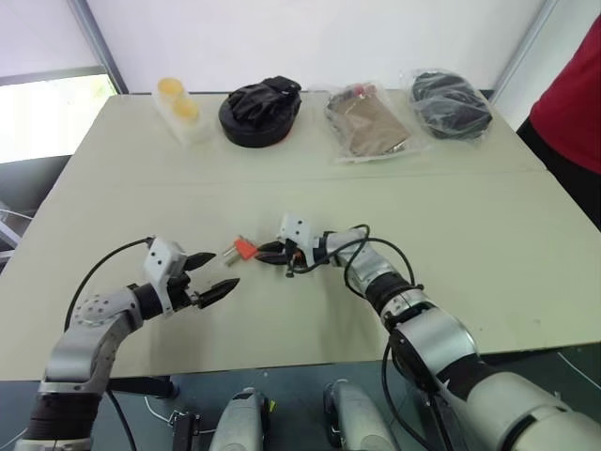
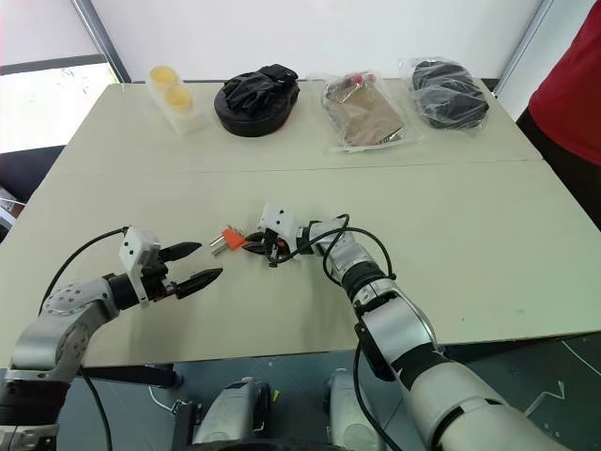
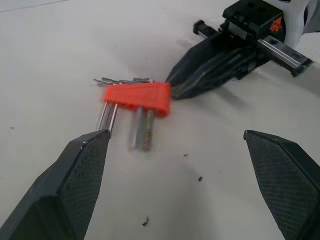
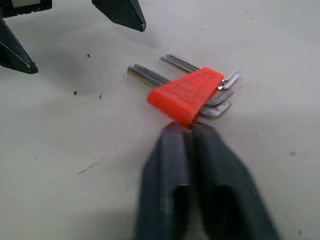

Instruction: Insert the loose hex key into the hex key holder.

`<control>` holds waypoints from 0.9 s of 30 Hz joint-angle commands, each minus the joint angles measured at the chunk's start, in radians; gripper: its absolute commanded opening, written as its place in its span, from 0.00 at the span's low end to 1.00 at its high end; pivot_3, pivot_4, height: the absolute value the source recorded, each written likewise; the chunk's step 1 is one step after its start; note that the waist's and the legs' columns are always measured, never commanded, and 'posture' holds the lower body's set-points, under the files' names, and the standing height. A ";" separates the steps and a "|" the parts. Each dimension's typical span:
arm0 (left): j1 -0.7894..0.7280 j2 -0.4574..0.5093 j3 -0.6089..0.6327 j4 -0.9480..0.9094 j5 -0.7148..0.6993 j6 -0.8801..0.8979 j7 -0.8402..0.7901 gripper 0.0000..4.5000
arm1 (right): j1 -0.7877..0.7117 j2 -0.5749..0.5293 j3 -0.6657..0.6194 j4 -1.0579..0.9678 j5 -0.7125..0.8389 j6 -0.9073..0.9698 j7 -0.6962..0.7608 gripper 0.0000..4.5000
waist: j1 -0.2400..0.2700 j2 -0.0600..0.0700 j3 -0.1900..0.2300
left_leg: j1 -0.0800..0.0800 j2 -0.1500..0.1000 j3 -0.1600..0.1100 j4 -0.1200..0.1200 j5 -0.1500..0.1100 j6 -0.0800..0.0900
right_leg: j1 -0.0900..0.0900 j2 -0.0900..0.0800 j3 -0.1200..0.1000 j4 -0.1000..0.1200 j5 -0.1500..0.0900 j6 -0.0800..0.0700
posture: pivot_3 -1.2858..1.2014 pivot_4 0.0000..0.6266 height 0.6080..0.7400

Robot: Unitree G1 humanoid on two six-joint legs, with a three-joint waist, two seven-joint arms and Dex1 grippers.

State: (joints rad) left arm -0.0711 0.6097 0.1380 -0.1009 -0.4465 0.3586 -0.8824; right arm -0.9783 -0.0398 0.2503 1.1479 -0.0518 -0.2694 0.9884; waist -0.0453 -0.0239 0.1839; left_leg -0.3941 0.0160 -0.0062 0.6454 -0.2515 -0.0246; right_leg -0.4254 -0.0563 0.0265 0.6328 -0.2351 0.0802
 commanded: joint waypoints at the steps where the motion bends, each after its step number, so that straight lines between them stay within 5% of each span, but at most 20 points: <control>1: -0.003 -0.004 0.009 -0.014 0.002 -0.025 0.004 1.00 | -0.036 0.002 -0.011 0.017 -0.017 -0.009 -0.004 0.01 | 0.000 0.000 0.000 | 0.000 0.000 0.000 0.000 0.000 0.000 | 0.000 0.000 0.000 0.000 0.000 0.000 | 0.52 0.24 1.00; 7: 0.010 -0.009 0.008 -0.010 0.011 -0.036 0.007 1.00 | -0.040 -0.016 -0.016 0.017 -0.042 -0.007 -0.042 0.06 | 0.000 0.000 0.000 | 0.000 0.000 0.000 -0.001 0.000 0.000 | 0.000 -0.001 0.000 0.000 0.000 0.000 | 0.52 0.24 1.00; 9: 0.010 -0.008 0.008 -0.007 0.012 -0.039 0.008 1.00 | -0.026 -0.027 -0.012 -0.002 -0.041 0.008 -0.013 0.19 | 0.001 0.000 0.000 | 0.000 0.000 0.000 -0.001 0.000 0.000 | 0.000 -0.002 0.000 0.000 0.000 0.000 | 0.52 0.24 1.00; 13: 0.009 -0.004 0.011 -0.002 0.014 -0.040 0.002 1.00 | 0.020 -0.035 -0.024 -0.108 -0.009 0.065 0.023 0.64 | 0.000 0.000 0.000 | -0.001 -0.001 0.000 -0.001 0.000 0.000 | -0.001 -0.003 0.001 -0.001 0.000 -0.001 | 0.52 0.24 1.00; 22: -0.134 0.090 0.064 0.187 0.054 -0.110 -0.033 1.00 | 0.275 -0.001 -0.006 -0.737 0.069 0.500 -0.035 0.64 | 0.001 0.000 0.000 | -0.008 -0.001 -0.002 -0.004 0.001 -0.002 | -0.009 -0.004 -0.001 0.000 0.000 0.000 | 0.52 0.24 1.00; 27: -0.150 0.095 0.043 0.225 0.069 -0.131 -0.053 1.00 | 0.354 0.026 0.043 -0.924 0.108 0.682 -0.051 0.64 | 0.002 0.001 0.000 | -0.014 -0.001 -0.001 -0.003 0.001 -0.002 | -0.016 -0.004 -0.002 0.001 0.002 0.002 | 0.52 0.24 1.00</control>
State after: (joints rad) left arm -0.2241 0.6994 0.1769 0.1253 -0.3824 0.2487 -0.9246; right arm -0.6330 -0.0207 0.2757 0.2869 0.0272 0.3741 0.9401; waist -0.0437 -0.0233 0.1834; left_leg -0.4085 0.0147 -0.0070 0.6423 -0.2504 -0.0267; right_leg -0.4411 -0.0601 0.0244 0.6334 -0.2332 0.0826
